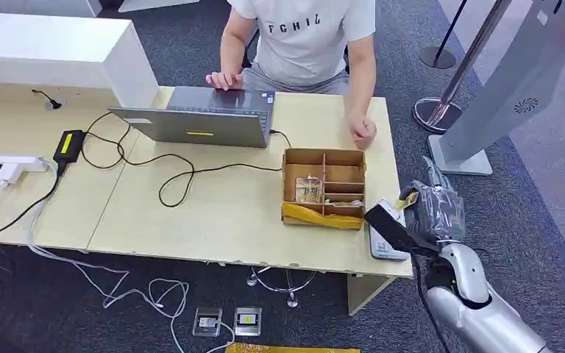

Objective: Pass the card to the sensor for recognition and then transmit it.

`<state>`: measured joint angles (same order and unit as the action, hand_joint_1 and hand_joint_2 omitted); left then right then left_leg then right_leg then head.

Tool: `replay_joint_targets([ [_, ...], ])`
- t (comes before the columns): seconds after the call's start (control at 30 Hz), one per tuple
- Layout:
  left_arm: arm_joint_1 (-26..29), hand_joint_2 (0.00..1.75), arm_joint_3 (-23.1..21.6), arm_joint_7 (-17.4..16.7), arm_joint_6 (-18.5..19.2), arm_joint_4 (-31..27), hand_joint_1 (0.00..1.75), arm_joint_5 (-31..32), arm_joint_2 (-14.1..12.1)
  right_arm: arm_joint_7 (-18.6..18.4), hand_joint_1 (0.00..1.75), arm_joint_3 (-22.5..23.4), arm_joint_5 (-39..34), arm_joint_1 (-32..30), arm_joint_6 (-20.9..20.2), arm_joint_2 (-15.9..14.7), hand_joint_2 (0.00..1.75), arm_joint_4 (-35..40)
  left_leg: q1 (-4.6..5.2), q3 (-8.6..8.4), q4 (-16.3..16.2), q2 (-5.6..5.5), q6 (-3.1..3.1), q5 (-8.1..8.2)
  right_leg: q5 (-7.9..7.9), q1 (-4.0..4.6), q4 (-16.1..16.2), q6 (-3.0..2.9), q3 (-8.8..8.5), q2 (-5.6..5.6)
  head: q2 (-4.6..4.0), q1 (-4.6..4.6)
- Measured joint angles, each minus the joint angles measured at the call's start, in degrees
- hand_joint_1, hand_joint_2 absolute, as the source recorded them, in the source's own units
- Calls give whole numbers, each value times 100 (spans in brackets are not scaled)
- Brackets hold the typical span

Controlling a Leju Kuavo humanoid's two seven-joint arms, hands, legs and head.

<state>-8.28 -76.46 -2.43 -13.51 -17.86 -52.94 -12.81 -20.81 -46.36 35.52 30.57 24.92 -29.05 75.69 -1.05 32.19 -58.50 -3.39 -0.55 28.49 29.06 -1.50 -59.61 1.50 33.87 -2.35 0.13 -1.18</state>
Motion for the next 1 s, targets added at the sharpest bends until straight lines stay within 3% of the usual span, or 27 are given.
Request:
replay_joint_targets([
  [0.63, 19, 0, 0, -68, 4, 2, 0, 136, 57, 411, 175, -114, -385, -229, 35, 604, 175, -1308, 0, -2, 0, 14, 0, 1, 0, 0, 0, 0, 3, -5, 0, 0],
  [1.0, 31, 0, 0, -138, -114, 0, 0, 131, 101, 852, 175, 0, -1255, -196, 179, 859, 175, -1856, 0, -7, 0, 19, 0, 1, -3, 0, 0, -3, 1, -8, 0, -2],
])
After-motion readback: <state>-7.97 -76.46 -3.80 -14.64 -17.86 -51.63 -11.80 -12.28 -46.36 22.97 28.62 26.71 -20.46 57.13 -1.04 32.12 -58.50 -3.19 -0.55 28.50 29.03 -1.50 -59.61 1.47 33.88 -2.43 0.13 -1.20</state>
